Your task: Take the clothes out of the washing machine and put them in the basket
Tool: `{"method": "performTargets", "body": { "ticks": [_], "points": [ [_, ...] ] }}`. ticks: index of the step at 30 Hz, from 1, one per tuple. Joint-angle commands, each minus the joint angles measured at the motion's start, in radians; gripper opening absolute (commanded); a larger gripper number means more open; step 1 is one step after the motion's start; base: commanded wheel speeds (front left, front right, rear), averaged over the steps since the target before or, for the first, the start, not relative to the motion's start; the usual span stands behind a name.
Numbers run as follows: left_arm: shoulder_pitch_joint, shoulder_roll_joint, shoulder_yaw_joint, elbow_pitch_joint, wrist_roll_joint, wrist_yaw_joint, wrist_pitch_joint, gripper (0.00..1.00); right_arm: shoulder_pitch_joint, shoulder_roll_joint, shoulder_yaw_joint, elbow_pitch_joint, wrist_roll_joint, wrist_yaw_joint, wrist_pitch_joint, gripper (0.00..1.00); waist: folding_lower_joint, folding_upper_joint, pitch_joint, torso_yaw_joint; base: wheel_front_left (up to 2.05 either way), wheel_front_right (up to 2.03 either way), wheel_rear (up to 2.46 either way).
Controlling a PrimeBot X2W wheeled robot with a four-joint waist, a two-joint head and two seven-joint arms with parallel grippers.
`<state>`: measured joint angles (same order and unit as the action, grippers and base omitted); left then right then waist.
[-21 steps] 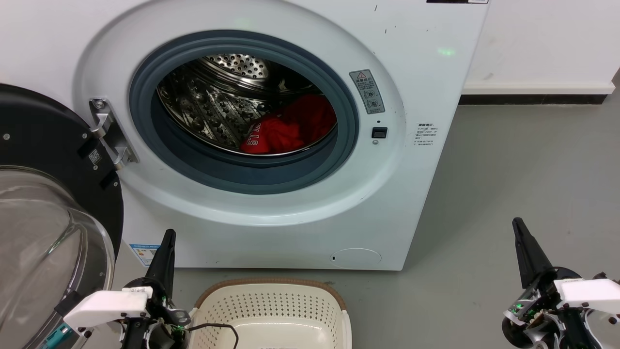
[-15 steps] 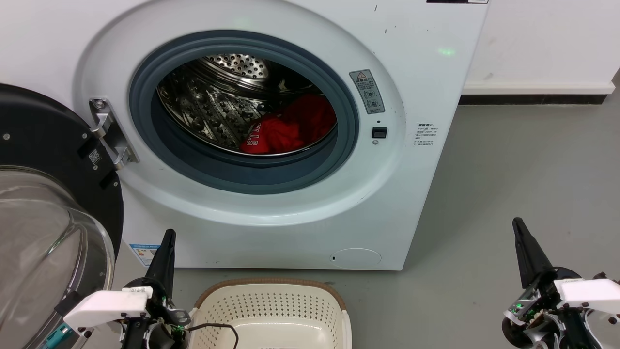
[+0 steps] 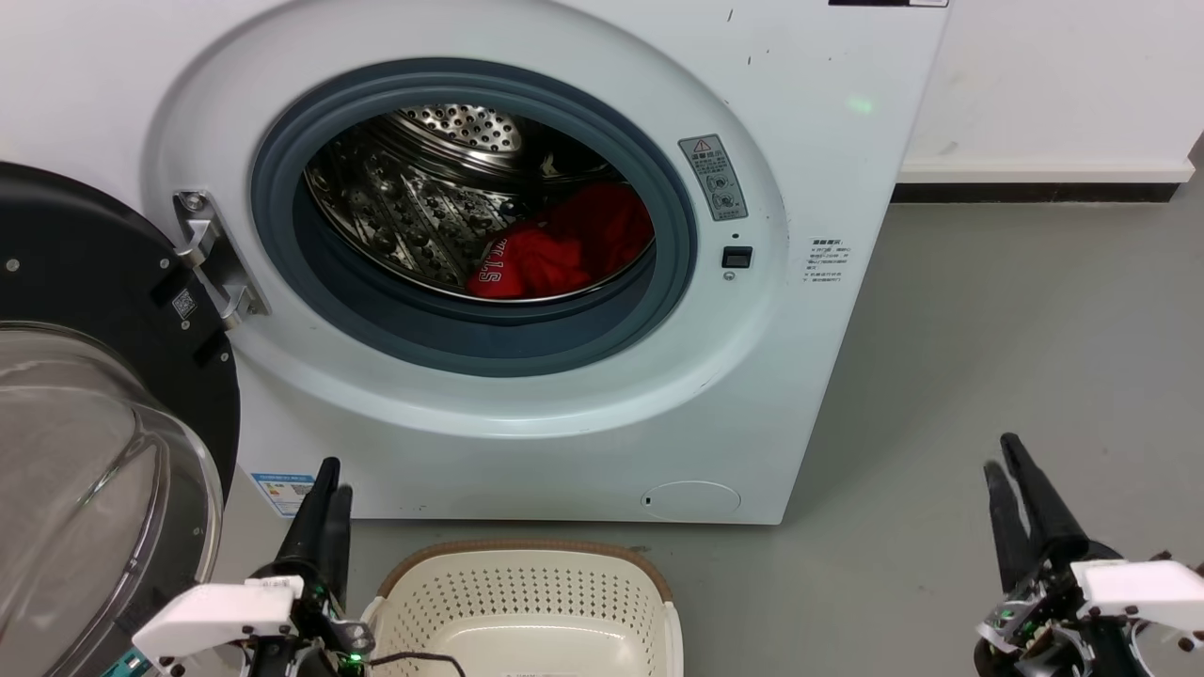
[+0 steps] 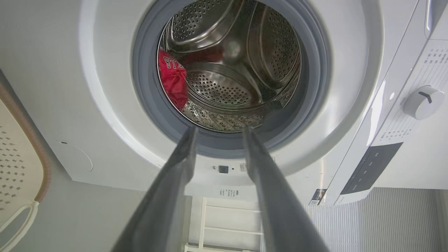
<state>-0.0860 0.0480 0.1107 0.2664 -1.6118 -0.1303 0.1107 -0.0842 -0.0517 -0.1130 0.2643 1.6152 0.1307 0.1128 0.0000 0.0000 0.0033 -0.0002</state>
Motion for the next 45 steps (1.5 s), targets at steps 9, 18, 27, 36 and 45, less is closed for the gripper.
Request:
{"method": "performTargets", "body": {
  "ticks": [9,18,27,36,45],
  "points": [
    [-0.034,0.002,-0.062,-0.007,0.023,0.0,-0.048,1.0,0.001,0.0,0.009,-0.045,-0.034,0.0,-0.048,1.0,0.0,0.0,0.0,-0.003,0.0,0.0,0.0],
    [-0.054,0.002,-0.083,-0.019,0.111,0.0,-0.089,1.0,0.012,0.0,0.001,-0.077,-0.121,0.0,-0.09,1.0,0.0,0.0,0.001,-0.005,0.0,0.0,0.0],
    [-0.066,0.002,-0.095,-0.057,0.289,0.0,-0.127,1.0,0.022,0.0,0.005,-0.12,-0.304,0.0,-0.127,1.0,0.0,0.0,0.001,-0.007,0.0,0.0,0.0],
    [-0.08,0.002,-0.12,-0.066,0.443,0.0,-0.16,1.0,0.031,0.0,0.008,-0.155,-0.458,0.0,-0.162,1.0,0.0,0.0,0.0,-0.009,0.0,0.0,0.0],
    [-0.094,0.002,-0.149,-0.067,0.603,0.016,-0.191,1.0,0.04,0.0,0.014,-0.173,-0.594,0.0,-0.192,1.0,0.0,0.0,-0.001,-0.009,0.0,0.0,0.0]
  ]
}}
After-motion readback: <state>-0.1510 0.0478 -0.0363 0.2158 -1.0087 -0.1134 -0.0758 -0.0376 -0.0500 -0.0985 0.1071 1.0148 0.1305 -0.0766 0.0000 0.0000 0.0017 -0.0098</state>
